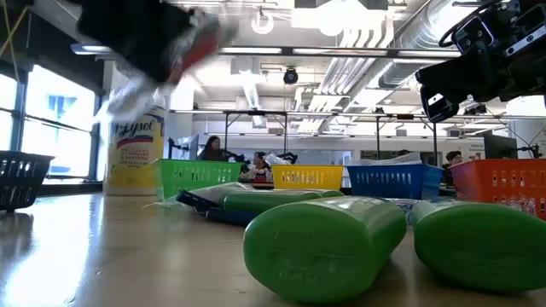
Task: Pick & Place Travel size toiletries
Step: Put the orange toothbrush into the yellow bin
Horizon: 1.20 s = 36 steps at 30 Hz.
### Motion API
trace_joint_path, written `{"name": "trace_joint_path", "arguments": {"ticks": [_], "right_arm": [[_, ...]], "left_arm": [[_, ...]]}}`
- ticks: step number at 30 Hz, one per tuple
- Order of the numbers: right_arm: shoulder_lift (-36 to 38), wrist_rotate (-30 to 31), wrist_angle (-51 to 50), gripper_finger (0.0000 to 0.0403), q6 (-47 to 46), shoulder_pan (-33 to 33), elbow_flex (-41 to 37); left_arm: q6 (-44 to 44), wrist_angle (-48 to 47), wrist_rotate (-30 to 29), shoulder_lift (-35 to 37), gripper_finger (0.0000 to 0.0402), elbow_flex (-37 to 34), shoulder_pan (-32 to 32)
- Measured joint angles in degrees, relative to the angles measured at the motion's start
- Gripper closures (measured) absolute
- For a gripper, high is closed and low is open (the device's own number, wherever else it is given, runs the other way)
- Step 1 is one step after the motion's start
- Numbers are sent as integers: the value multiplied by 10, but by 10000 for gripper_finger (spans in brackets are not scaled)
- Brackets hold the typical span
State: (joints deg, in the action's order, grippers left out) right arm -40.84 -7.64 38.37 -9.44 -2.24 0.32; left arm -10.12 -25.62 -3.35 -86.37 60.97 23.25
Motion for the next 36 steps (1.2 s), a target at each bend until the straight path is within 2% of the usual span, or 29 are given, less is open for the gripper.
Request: {"name": "trace_joint_path", "arguments": {"ticks": [4,7,15,19,22,27,30,33,36], "right_arm": [[0,-2,1,401,0,0,0],[0,-3,1,401,0,0,0],[0,-2,1,401,1,0,0],[0,0,2,401,2,0,0],[0,0,5,401,4,0,0],[0,1,8,401,6,0,0],[0,2,13,401,7,0,0],[0,2,14,401,7,0,0],[0,2,15,401,7,0,0]], "left_arm": [[-41,14,3,102,382,-19,-9],[-53,35,11,198,372,-61,-20],[-18,190,13,446,380,-277,-70],[11,253,12,533,377,-367,-86],[14,266,11,575,377,-402,-88],[24,265,-5,591,376,-405,-88],[28,268,-15,573,376,-374,-91],[9,243,-34,532,376,-312,-111],[-24,213,-66,458,376,-223,-143]]}}
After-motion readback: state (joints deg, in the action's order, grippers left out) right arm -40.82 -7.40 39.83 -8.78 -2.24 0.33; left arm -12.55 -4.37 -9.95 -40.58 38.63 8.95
